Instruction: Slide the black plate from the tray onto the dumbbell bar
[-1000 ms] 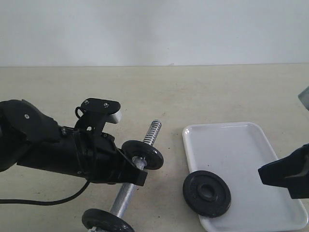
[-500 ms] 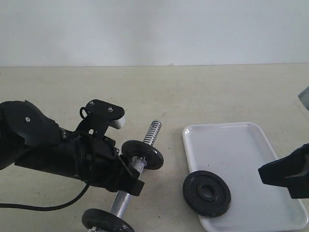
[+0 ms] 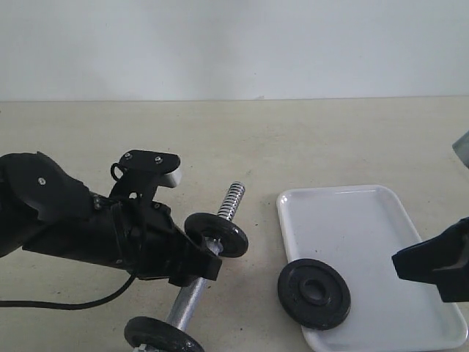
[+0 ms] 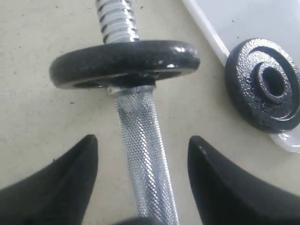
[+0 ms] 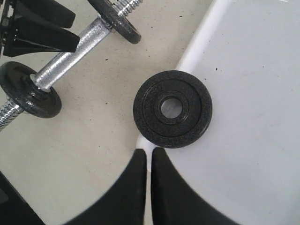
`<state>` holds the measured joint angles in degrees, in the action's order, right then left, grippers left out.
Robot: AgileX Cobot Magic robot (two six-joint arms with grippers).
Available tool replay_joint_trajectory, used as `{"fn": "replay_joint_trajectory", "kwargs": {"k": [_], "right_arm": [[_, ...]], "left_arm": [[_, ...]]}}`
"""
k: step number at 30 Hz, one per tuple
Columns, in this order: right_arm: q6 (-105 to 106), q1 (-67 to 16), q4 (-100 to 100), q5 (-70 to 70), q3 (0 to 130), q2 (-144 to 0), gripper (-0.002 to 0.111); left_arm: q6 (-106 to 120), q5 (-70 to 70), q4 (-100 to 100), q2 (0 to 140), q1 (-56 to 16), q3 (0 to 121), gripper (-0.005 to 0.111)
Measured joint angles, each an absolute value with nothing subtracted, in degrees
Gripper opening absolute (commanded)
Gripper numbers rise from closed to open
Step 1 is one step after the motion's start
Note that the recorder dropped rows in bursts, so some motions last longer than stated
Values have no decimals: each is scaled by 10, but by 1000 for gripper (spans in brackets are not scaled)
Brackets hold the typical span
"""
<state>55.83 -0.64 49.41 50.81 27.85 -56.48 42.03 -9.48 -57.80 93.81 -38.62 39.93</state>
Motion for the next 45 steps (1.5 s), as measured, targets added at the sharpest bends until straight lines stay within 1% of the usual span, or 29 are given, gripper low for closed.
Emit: {"fn": "replay_joint_trajectory", "kwargs": {"k": [3, 14, 34, 36, 39, 43, 44, 45], "right_arm": [[560, -6, 494, 508, 278, -565, 0], [561, -6, 494, 505, 278, -565, 0], [562, -6, 499, 503, 278, -565, 0], [562, -6, 499, 503, 278, -565, 0], [562, -6, 500, 503, 278, -565, 0], [562, -6, 500, 503, 278, -565, 0], [562, -6, 500, 503, 278, -565, 0], [562, -6, 500, 502, 278, -565, 0]], "left_arm": [[414, -93, -578, 944, -387, 399, 48], [412, -63, -576, 1003, -428, 400, 48], [411, -20, -576, 1023, -431, 400, 47], [411, -20, -576, 1024, -431, 400, 43], [413, -20, -576, 1024, -431, 400, 30], [416, -20, -580, 1024, -432, 400, 8], [417, -18, -580, 1024, -432, 400, 4], [422, -17, -580, 1024, -432, 400, 4]]}}
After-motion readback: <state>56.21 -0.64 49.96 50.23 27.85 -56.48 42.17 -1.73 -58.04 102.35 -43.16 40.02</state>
